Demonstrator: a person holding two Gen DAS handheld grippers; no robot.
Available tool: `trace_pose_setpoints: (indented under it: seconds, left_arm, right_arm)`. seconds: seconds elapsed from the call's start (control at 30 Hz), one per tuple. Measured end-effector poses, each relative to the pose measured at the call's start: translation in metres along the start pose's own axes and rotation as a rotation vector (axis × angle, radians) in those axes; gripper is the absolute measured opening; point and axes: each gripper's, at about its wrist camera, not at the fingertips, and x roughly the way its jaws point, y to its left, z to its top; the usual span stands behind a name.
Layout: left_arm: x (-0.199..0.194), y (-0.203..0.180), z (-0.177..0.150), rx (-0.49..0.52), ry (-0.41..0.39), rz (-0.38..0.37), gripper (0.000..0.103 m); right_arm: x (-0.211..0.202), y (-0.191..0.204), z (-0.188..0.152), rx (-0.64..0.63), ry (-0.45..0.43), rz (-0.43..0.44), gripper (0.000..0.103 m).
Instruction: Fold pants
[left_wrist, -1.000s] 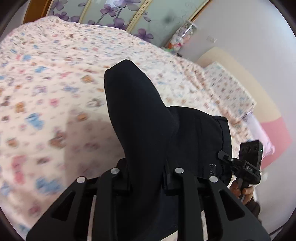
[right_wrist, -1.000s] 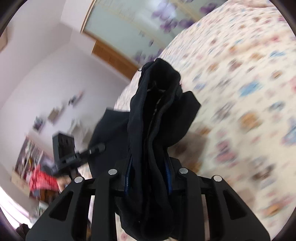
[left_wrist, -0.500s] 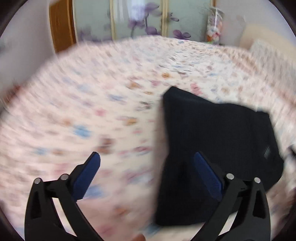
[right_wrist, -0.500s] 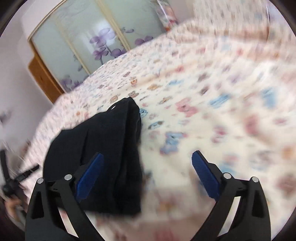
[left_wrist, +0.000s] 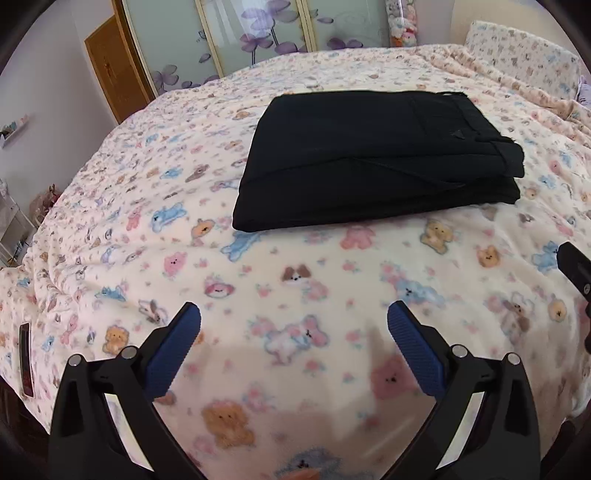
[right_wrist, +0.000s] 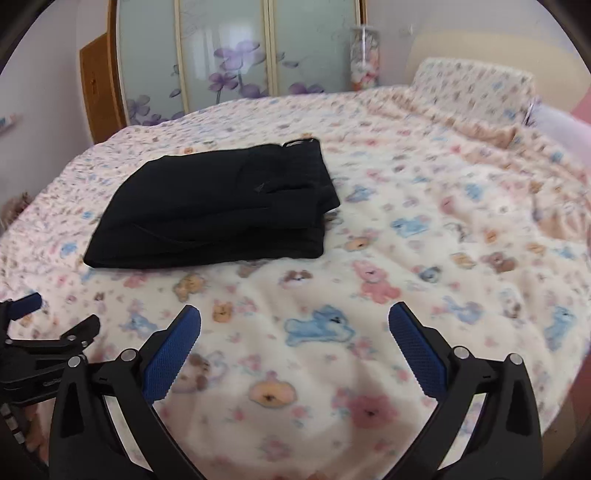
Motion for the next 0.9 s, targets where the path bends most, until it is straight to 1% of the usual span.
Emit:
trace_pose_setpoints:
  seconds: [0.07, 0.1, 0.13, 0.27, 0.9]
  left_arm:
    - [-0.007, -0.001, -0.002, 0.01, -0.043, 0.025, 0.101]
    - [-0.011, -0.001, -0.002, 0.006, -0.06, 0.026, 0.101]
    - [-0.016, 0.001, -0.002, -0.008, -0.084, 0.018, 0.101]
    - [-0.025, 0.009, -0.001, -0.048, -0.123, -0.003, 0.101]
    - [-0.029, 0.008, 0.0, -0.049, -0.127, -0.02, 0.101]
  right_arm:
    - [-0.004, -0.002, 0.001, 0.004, -0.032, -0.001, 0.102]
    - [-0.008, -0.003, 0.002, 0.009, -0.054, 0.002, 0.102]
    - [-0.009, -0.003, 0.002, 0.013, -0.063, 0.006, 0.102]
    - [-0.012, 0.0, 0.003, 0.009, -0.069, 0.027, 0.102]
    - [-0.011, 0.006, 0.003, -0.013, -0.066, 0.045, 0.102]
